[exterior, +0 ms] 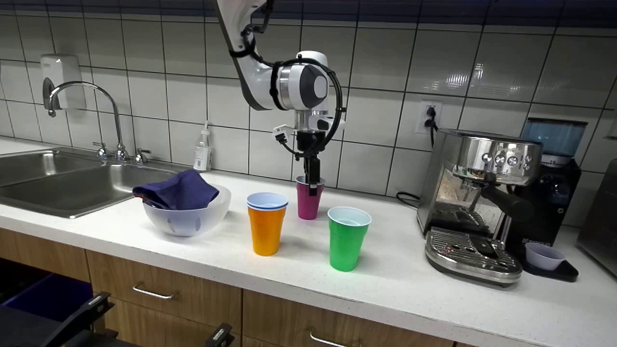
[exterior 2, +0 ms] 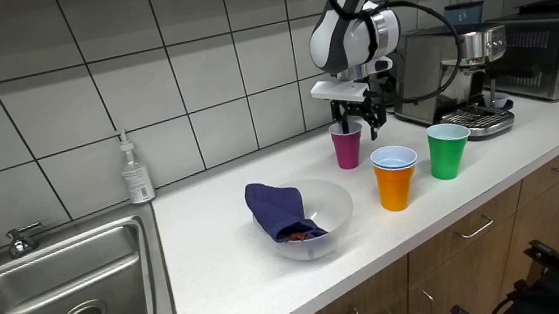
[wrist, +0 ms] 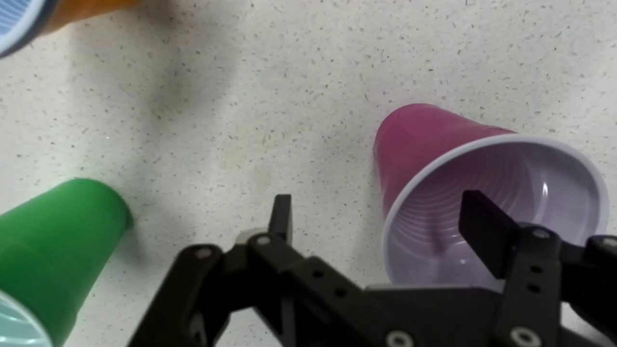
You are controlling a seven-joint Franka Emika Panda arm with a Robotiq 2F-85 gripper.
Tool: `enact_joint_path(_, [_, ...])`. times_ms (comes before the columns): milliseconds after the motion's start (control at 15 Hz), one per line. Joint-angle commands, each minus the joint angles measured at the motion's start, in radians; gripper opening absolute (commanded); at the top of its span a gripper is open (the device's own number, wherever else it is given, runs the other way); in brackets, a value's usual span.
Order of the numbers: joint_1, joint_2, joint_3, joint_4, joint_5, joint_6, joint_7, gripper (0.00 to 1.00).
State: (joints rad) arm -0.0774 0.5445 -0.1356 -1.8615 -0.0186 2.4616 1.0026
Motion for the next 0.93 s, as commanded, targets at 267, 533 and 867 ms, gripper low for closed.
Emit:
enact_joint_path(267, [0.009,0.026,-0.017,0.044,0.049,-0.035,-0.038,0.27])
enact_joint_path(533, [0.010,0.026,-0.017,0.047,0.052,-0.038,-0.045,0.00])
enact_joint_path(867, [0.010,0.012,-0.018,0.043,0.052,-0.036,-0.052,0.01])
